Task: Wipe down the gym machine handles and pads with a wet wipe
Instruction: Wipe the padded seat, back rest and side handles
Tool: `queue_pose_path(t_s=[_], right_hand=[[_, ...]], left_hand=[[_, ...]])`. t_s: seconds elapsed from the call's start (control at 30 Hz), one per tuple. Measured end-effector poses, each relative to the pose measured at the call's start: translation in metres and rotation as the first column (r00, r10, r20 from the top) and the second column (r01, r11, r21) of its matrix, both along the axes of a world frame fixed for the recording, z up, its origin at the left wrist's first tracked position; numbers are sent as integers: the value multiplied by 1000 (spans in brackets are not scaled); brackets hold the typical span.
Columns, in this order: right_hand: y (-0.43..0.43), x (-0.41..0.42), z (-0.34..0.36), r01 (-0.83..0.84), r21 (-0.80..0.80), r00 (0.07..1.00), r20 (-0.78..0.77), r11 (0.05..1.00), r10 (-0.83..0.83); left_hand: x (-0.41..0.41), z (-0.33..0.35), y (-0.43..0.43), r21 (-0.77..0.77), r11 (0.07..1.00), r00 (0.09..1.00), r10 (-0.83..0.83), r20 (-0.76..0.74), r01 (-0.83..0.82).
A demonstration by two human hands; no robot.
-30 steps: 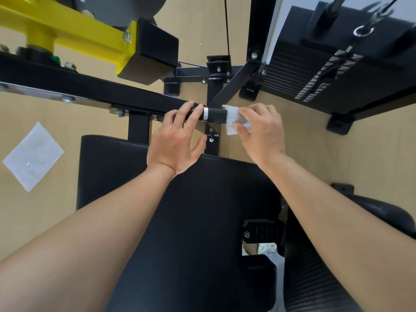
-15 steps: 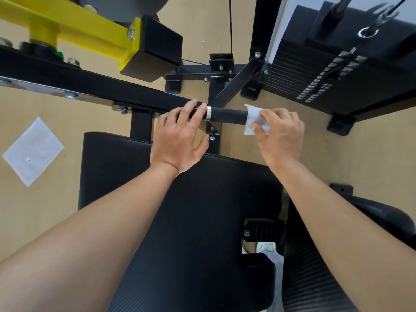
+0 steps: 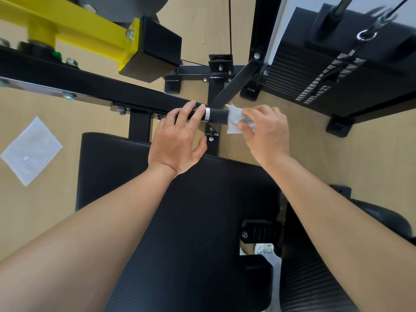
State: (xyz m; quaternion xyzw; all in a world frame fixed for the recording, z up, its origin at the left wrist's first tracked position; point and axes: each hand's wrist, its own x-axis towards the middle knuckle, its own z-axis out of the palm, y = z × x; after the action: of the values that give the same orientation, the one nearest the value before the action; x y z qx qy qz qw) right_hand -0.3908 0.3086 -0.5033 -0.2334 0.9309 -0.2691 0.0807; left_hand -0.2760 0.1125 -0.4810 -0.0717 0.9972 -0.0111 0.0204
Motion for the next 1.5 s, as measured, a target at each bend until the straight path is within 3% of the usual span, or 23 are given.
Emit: queue_pose_path(t_s=[0.13, 0.33, 0.5, 0.83, 0.9, 0.93, 1.0, 1.07, 1.13, 1.2, 1.27, 1.5], right_hand=[[19, 0, -4, 93, 60, 995, 38, 994, -96], [-32, 16, 6, -62, -132, 998, -5, 989, 61], [-35, 13, 2, -85, -136, 996, -46, 987, 80], [25, 3, -12, 272, -35, 951, 163, 962, -263], [28, 8, -10, 446, -44, 869, 261, 894, -421], [28, 11, -6, 570, -53, 783, 338, 820, -522], [25, 18, -2, 806, -39, 508, 558, 591, -656], [19, 20, 2, 926, 46, 181, 815, 374, -550], [12, 19, 9, 974, 98, -61, 982, 204, -179], [7, 15, 16, 987, 153, -158, 979, 50, 128], [1, 12, 25, 977, 214, -203, 942, -13, 266], [-21, 15, 36, 968, 224, -249, 834, 110, 493]], left_hand=[[0, 1, 0, -1, 1000, 1000, -4, 8, 4], [0, -1, 0, 3, 1000, 1000, -3, 13, 3], [0, 0, 0, 14, 1000, 1000, -4, 12, 3], [0, -1, -1, 8, 1000, 1000, -7, 12, 7], [1, -1, -1, 5, 1000, 1000, -9, 9, 9], [1, -1, 0, 4, 1000, 1000, -10, 9, 10], [1, -1, 0, 4, 1000, 1000, -9, 11, 9], [1, 0, 0, 1, 1000, 1000, -7, 12, 7], [1, 0, 0, 0, 1000, 1000, -6, 15, 6], [0, 0, 0, -3, 1000, 1000, -5, 14, 5], [0, 0, 0, -5, 1000, 1000, -7, 17, 7], [0, 1, 1, 6, 1000, 1000, -6, 12, 5]])
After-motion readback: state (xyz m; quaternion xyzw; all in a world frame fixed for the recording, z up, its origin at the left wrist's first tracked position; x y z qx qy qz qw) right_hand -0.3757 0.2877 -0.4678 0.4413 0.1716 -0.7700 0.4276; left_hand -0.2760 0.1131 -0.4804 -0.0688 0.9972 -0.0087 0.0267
